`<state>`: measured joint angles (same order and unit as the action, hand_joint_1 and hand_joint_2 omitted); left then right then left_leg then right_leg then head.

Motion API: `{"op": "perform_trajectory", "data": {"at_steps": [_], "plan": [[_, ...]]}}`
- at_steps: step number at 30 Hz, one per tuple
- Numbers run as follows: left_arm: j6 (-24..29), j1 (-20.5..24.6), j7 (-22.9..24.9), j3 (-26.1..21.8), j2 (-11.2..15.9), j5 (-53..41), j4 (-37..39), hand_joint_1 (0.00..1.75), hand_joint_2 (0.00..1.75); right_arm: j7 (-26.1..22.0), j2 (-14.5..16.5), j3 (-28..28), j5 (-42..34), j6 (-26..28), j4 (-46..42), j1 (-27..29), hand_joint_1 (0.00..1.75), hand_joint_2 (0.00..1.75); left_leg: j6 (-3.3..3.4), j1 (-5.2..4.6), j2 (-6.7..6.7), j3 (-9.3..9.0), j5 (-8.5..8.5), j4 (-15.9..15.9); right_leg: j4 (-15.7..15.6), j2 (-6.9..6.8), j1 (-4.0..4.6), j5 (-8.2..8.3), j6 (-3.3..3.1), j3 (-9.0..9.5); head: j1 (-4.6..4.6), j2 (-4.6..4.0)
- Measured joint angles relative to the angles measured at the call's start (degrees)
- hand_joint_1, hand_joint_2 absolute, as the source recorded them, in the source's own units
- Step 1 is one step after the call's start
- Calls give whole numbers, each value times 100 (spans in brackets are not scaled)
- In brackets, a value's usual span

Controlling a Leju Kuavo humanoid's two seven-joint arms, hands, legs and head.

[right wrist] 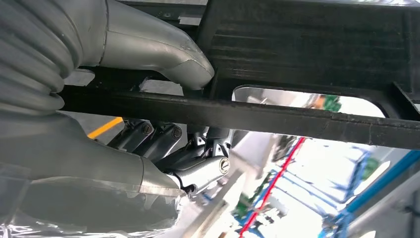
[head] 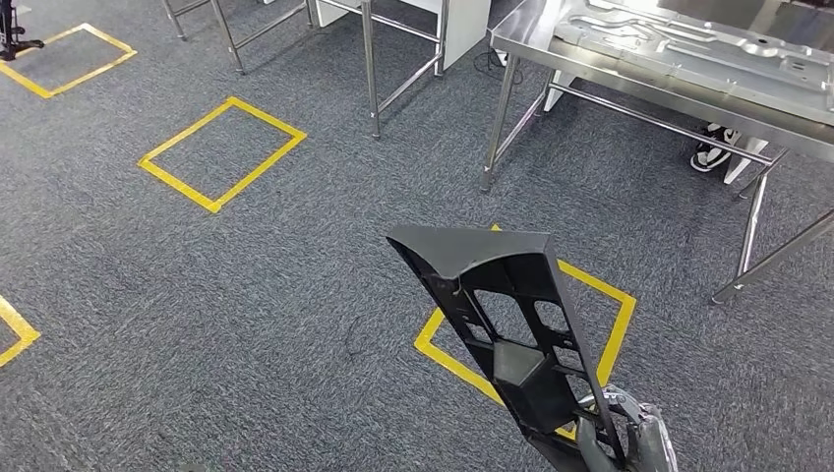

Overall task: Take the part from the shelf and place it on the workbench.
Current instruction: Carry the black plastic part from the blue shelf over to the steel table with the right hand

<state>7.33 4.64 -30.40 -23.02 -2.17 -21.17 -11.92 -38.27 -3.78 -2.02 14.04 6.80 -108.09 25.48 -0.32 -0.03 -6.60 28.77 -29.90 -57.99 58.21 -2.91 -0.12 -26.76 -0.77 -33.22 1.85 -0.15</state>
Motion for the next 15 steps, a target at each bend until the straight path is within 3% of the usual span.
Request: {"op": "perform_trajectory", "data": {"at_steps": [2,4,5,6,7,9,10,12,15], "plan": [[-75,-3,-2,-56,-2,-7,-8,0,0,84,0,18,-33,60,22,-56,175,175,-62,16,254,123,-223,-336,-73,71,-46,31,-53,42,2,0],[-121,-58,29,-99,10,-89,-10,0,0,133,-1,56,-34,103,60,-130,175,175,-103,41,528,479,-546,-1048,-81,152,-56,5,-94,52,2,0],[-135,-98,51,-107,16,-132,-10,0,0,141,-2,86,-11,125,82,-147,175,175,-116,46,576,661,-627,-1361,-76,197,-55,-23,-106,61,2,0],[-150,-138,70,-110,20,-162,-10,0,0,145,-2,124,23,149,106,-151,175,175,-124,49,599,780,-602,-1523,-68,238,-54,-57,-108,81,2,0],[-167,-170,86,-115,21,-179,-10,0,0,147,-2,171,62,171,128,-150,175,175,-127,52,607,800,-461,-1468,-56,271,-55,-92,-101,112,2,0],[-197,-202,109,-136,24,-184,-10,0,0,152,-2,271,130,209,159,-149,175,175,-110,58,606,584,-1,-849,-18,309,-57,-178,-71,202,2,0],[-207,-205,120,-149,26,-184,-10,0,0,155,-2,317,154,233,166,-152,175,175,-90,50,605,446,138,-507,10,316,-48,-227,-42,236,1,0],[-218,-210,147,-178,30,-189,-10,0,0,159,-2,385,184,294,166,-156,175,175,-8,32,606,292,167,-147,35,323,-32,-288,29,277,0,0],[-223,-249,172,-223,28,-220,-10,0,0,164,7,451,200,387,163,-155,175,175,128,38,619,188,90,-35,101,321,-32,-292,130,315,1,0]]}}
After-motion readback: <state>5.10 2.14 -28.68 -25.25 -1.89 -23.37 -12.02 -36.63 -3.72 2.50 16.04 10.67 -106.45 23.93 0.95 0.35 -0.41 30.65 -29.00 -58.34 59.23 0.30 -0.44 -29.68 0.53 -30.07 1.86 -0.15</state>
